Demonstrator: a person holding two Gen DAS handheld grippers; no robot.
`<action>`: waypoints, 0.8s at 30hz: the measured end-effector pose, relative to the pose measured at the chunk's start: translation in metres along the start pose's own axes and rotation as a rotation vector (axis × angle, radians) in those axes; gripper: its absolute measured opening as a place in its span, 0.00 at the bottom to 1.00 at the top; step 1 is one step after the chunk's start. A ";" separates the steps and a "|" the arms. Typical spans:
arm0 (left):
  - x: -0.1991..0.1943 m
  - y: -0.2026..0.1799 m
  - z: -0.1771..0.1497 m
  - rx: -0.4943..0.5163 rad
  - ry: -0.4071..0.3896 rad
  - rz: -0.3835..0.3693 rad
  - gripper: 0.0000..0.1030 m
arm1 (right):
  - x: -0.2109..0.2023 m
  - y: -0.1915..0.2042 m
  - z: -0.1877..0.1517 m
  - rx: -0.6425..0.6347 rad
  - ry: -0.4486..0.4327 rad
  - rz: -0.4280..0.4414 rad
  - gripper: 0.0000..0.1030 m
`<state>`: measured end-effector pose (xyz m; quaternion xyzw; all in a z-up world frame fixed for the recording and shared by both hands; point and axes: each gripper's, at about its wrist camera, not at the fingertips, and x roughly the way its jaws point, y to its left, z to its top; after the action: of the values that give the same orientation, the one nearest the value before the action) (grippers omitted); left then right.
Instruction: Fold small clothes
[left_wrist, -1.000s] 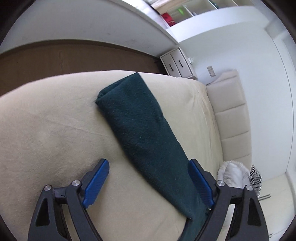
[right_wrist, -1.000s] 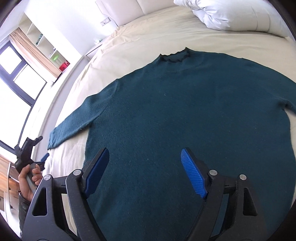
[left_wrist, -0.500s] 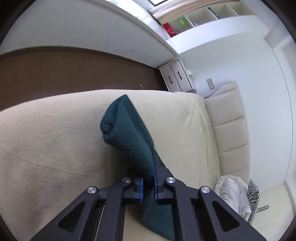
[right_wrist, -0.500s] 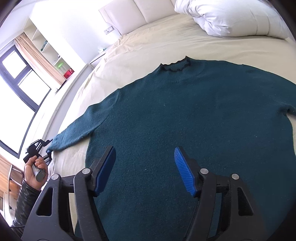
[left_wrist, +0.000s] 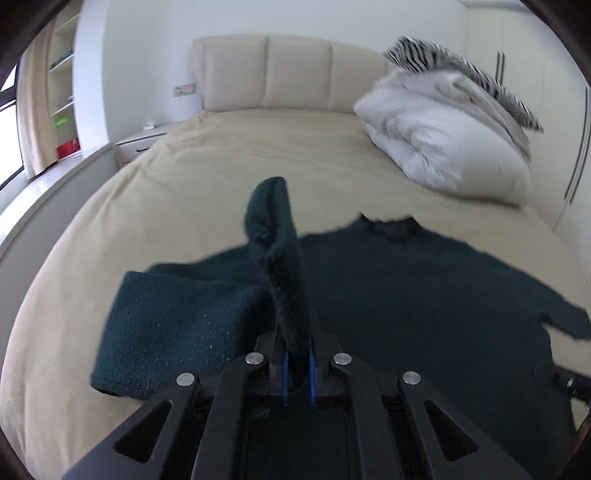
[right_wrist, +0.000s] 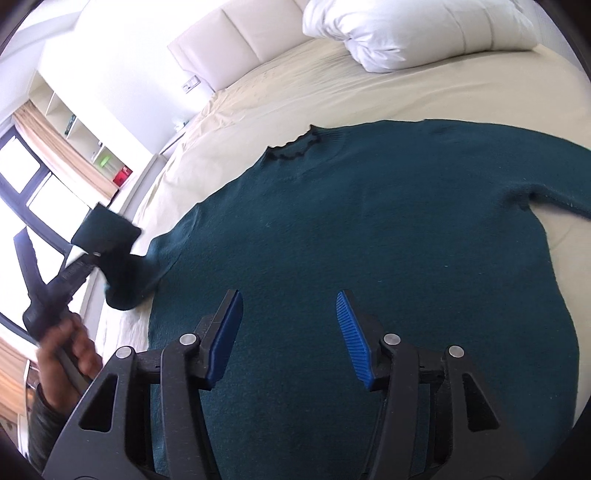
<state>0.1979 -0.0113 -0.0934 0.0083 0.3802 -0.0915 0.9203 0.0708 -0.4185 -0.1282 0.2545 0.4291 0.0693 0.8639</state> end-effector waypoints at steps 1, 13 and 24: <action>0.010 -0.012 -0.011 0.022 0.033 0.008 0.12 | 0.001 -0.006 0.001 0.009 0.006 0.006 0.50; -0.003 0.004 -0.048 -0.033 0.067 -0.034 0.79 | 0.072 0.000 0.023 0.086 0.173 0.230 0.51; -0.028 0.077 -0.069 -0.318 0.034 -0.129 0.77 | 0.157 0.049 0.039 0.080 0.277 0.180 0.28</action>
<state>0.1432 0.0749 -0.1270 -0.1603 0.4054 -0.0889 0.8956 0.2035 -0.3385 -0.1949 0.3144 0.5217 0.1636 0.7760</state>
